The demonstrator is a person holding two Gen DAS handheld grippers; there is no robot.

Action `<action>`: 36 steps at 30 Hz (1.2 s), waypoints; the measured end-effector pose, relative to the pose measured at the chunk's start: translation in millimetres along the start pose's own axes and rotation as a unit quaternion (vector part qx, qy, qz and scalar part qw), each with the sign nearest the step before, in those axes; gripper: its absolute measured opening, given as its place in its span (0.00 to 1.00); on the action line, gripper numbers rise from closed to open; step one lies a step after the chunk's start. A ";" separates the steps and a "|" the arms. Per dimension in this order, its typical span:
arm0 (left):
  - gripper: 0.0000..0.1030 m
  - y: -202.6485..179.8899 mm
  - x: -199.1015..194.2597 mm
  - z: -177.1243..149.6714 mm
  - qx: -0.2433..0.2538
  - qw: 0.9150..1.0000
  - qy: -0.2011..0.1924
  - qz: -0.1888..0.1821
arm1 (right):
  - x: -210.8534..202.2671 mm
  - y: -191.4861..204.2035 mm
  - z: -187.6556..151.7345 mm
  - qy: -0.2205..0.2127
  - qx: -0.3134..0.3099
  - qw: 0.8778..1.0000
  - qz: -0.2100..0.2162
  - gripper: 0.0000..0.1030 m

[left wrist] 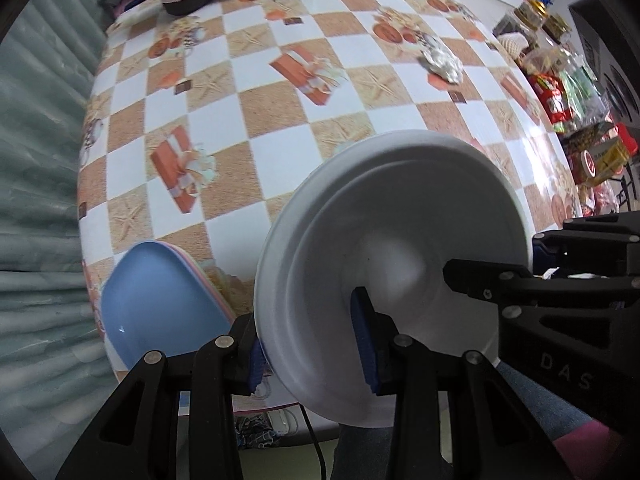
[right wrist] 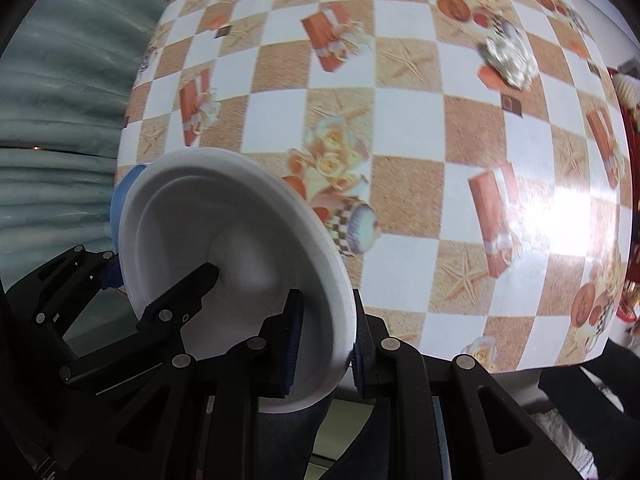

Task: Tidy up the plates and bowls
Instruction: 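Lift the white bowls with both grippers and carry toward the blue plate stack, then lower the white bowls onto the blue plate and open both grippers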

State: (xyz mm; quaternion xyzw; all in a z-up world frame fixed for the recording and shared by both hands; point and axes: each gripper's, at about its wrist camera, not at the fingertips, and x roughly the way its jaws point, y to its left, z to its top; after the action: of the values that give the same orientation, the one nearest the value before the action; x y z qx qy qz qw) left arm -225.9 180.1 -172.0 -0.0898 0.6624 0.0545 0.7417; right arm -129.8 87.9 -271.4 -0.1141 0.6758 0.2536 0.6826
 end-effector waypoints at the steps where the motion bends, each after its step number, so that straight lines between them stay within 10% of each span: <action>1: 0.39 3.3 -1.1 -0.1 -0.003 1.000 -0.003 0.001 | -1.4 2.8 1.3 -0.002 -0.004 1.000 -0.001 0.23; 17: 0.39 65.8 -10.4 -26.5 -0.098 0.995 -0.021 0.019 | 8.0 70.9 19.6 0.012 -0.106 0.994 -0.007 0.23; 36: 0.39 169.0 11.2 -78.4 -0.253 0.966 0.014 0.058 | 75.4 182.1 41.3 0.072 -0.223 0.972 -0.006 0.23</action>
State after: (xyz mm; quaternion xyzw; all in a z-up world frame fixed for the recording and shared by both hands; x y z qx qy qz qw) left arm -334.6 328.9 -201.8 -0.2373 0.6411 0.2619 0.6813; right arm -188.3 276.9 -308.8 -0.2857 0.6485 0.3848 0.5914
